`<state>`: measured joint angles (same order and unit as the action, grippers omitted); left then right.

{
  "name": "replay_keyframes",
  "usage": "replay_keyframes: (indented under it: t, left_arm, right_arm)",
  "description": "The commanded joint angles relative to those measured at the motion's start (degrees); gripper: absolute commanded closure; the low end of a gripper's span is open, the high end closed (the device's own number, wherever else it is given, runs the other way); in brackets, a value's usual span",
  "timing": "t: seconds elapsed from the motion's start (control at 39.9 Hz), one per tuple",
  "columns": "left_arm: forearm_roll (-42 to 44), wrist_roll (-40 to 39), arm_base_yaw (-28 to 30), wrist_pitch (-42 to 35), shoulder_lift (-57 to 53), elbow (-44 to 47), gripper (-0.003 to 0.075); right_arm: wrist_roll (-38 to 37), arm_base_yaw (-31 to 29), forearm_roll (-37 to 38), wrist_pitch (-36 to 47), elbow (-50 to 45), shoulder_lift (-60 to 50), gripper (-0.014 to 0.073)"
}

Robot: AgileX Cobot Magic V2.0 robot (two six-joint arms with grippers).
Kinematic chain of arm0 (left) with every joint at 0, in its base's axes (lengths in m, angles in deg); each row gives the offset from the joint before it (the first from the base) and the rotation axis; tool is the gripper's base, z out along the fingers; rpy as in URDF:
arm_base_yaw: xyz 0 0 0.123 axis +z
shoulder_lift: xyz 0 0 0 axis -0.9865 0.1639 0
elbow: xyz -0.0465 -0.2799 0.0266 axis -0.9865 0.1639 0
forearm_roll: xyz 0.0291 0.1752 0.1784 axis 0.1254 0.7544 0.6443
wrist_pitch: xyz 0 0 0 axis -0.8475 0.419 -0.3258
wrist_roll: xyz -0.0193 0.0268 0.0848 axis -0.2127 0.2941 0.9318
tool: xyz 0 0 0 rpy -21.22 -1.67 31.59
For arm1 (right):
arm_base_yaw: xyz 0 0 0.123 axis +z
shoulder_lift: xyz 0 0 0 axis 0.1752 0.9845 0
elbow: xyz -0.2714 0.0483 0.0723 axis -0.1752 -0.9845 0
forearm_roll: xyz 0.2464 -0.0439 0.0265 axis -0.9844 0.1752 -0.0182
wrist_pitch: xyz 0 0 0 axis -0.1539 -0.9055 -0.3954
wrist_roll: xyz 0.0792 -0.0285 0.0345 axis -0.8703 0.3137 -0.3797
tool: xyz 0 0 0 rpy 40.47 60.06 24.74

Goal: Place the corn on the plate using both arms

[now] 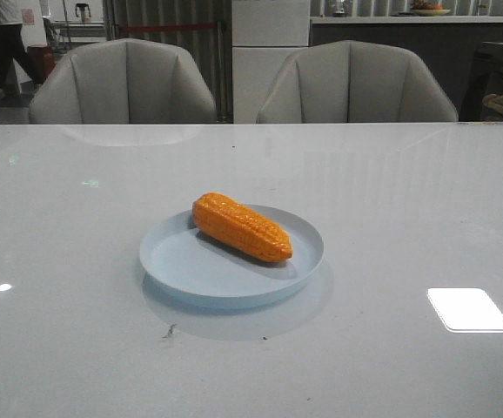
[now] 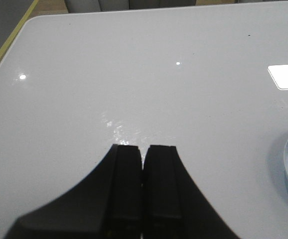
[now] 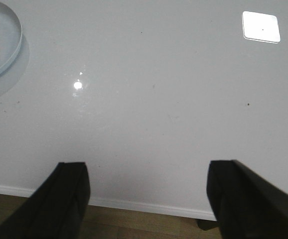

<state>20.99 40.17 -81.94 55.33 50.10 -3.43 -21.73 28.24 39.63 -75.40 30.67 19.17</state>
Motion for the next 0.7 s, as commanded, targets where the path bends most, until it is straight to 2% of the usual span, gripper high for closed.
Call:
replay_keyframes:
  t: [0.0,0.2,0.35,0.68]
  left_arm:
    - [-0.41,-0.73,0.09,-4.71,-0.04,-1.67,0.063]
    - [-0.3,-0.73,-0.26,-4.6,-2.48,-1.14,0.063]
    - [-0.18,-0.73,-0.5,-6.92,-13.02,2.27,0.063]
    - [-2.75,-0.73,-1.24,-7.68,-36.54,15.95,0.063]
  right_arm:
    - [-0.18,-0.32,1.9,3.94,1.36,0.35,0.0001]
    - [-0.18,-0.32,1.9,3.86,1.36,0.35,0.0001]
    - [-0.18,-0.32,1.9,3.86,1.36,0.35,0.0001]
    - [-0.18,-0.32,1.9,3.7,1.36,0.35,0.0001]
